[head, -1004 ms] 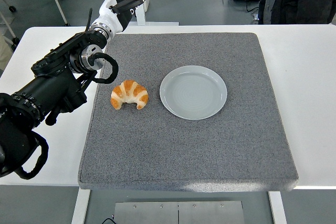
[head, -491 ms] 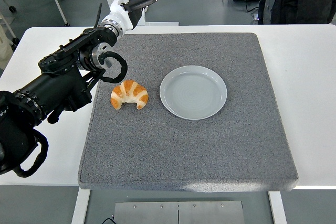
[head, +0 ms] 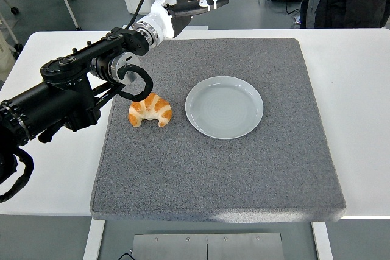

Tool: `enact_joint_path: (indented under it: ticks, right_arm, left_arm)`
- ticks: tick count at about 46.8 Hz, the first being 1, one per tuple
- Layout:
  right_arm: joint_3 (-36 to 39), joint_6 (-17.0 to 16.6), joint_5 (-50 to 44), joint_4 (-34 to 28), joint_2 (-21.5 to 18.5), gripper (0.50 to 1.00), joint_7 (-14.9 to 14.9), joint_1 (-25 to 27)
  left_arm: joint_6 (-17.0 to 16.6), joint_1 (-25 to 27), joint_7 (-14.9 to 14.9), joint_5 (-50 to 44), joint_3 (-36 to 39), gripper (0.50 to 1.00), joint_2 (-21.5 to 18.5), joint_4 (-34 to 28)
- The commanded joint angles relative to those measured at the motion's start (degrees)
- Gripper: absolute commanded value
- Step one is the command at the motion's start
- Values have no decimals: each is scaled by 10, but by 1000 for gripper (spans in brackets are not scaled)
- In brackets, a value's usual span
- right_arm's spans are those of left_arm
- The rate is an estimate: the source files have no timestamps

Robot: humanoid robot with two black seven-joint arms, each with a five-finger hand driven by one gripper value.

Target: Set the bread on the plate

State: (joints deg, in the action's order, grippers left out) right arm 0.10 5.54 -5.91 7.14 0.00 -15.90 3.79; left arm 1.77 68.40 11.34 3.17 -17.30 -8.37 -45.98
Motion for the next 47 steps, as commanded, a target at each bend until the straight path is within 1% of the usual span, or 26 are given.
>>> enact_joint_path:
  ticks: [1,5,11,17,25,31,36,40,43,47]
  right_arm:
    - [0,0,-1,0,0,1000,0,0]
    - [0,0,0,0,0,1000,0,0]
    - [0,0,0,0,0,1000,0,0]
    - [0,0,0,1,0,1000,0,0]
    - [0,0,-1,0,0,1000,0,0]
    - [0,0,0,0,0,1000,0,0]
    - [0,0,0,0,0,1000,0,0]
    - [0,0,0,0,0,1000,0,0]
    - [0,0,0,0,0,1000,0,0]
    - [0,0,0,0,0,1000,0,0]
  left_arm:
    - [0,4,0,33,11,999,-22,-33]
    - [-1,8,0,53,15,999,-35,-63]
    - [-3,15,-1,80,22,999,-67,-107]
    - [-4,35,-1,140,61,999,-97,-142]
    - [-4,46,-1,232,73,999,-153,-205]
    - [-4,46,-1,318,94,999,-179,-229]
    - [-4,45,-2,381,118,999,-199,-232]
    - [-2,45,-8,403,130,999,-213,-236]
    - [-1,45,-13,414,134,999,-230,-255]
    - [0,43,-13,435,134,999,-253,-285]
